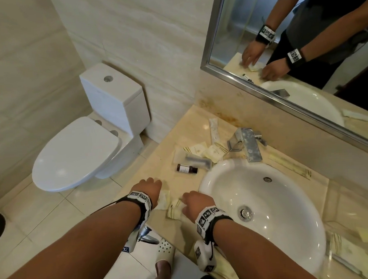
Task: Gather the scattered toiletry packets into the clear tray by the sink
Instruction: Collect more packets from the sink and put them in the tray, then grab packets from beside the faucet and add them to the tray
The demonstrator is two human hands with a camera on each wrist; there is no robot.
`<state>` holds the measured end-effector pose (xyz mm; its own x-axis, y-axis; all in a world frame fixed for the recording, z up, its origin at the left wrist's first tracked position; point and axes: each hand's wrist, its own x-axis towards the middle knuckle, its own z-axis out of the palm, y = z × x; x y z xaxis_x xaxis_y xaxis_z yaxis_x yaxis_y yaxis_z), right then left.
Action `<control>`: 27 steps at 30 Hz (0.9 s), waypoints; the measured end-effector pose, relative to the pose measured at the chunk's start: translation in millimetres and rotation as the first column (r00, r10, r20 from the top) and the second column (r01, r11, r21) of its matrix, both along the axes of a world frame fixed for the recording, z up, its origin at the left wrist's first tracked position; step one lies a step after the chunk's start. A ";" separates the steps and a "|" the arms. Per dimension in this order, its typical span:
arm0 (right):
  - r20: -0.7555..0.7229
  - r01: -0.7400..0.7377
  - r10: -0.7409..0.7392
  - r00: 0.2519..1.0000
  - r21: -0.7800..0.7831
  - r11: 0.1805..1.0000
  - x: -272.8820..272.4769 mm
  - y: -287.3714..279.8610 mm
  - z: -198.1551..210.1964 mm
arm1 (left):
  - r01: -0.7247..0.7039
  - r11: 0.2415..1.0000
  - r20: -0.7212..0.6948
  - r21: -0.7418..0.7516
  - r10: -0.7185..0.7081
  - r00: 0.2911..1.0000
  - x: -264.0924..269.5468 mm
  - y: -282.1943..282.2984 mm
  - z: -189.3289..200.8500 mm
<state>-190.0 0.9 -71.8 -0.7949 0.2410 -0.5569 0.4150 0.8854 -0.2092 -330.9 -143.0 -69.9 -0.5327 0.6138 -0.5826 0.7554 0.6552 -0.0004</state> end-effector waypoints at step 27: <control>-0.067 0.777 -0.997 -0.032 -0.629 0.018 246.8 147.6 57.5 | 0.148 0.897 0.278 0.418 -0.281 0.919 161.9 242.9 90.5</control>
<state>56.8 148.5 -14.3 -0.1375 0.8372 -0.5294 0.5437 -0.3829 -0.7468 -169.0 100.0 20.6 -0.1855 0.8994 -0.3958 0.7909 0.3756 0.4830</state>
